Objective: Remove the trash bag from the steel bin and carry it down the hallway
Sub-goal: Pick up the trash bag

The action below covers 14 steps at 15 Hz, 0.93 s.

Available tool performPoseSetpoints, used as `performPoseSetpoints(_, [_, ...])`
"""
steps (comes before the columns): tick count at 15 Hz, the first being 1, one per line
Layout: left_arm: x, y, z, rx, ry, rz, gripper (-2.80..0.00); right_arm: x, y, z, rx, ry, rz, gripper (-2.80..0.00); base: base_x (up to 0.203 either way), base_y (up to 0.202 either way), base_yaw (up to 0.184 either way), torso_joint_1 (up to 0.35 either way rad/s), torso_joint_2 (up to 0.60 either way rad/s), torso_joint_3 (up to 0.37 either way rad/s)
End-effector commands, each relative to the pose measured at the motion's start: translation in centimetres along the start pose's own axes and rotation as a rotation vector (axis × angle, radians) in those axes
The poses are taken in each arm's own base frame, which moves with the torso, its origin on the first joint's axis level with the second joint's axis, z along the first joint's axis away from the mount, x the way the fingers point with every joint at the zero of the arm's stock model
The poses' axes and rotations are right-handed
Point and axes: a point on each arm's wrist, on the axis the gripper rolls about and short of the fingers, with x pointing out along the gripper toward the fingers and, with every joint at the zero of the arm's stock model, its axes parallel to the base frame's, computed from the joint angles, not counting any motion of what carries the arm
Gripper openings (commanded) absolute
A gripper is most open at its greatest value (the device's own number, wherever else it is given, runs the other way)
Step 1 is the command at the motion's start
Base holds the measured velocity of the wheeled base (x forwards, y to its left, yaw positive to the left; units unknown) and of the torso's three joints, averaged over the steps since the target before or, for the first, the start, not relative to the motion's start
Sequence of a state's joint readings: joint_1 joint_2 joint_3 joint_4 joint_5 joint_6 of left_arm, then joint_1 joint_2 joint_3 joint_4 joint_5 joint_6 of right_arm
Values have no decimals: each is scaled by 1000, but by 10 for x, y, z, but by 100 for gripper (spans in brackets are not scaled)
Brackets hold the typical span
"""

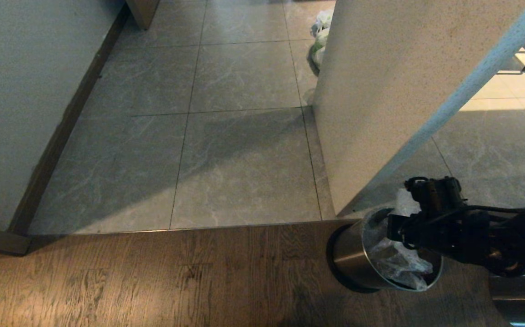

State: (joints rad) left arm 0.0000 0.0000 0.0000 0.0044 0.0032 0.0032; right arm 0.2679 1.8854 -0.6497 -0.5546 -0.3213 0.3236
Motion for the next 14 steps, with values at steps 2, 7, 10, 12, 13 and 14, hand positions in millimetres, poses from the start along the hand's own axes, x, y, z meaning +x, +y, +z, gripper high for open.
performPoseSetpoints(2, [0, 0, 0, 0, 0, 0, -280, -76, -12, 26, 46, -161, 70, -280, 0, 0, 0, 0, 0, 0])
performPoseSetpoints(7, [0, 0, 0, 0, -1, 0, -280, -158, -37, 33, 75, -273, 142, -280, 0, 0, 0, 0, 0, 0])
performPoseSetpoints(10, [0, 0, 0, 0, 0, 0, -280, -191, -49, 32, 94, -337, 177, -280, 0, 0, 0, 0, 0, 0])
performPoseSetpoints(12, [0, 0, 0, 0, 1, 0, -280, -208, -55, 30, 97, -367, 222, -280, 0, 0, 0, 0, 0, 0])
performPoseSetpoints(13, [0, 0, 0, 0, 0, 0, -280, -217, -59, 29, 96, -386, 248, -280, 0, 0, 0, 0, 0, 0])
performPoseSetpoints(14, [0, 0, 0, 0, 0, 0, -280, -226, -63, 26, 94, -405, 266, -280, 0, 0, 0, 0, 0, 0])
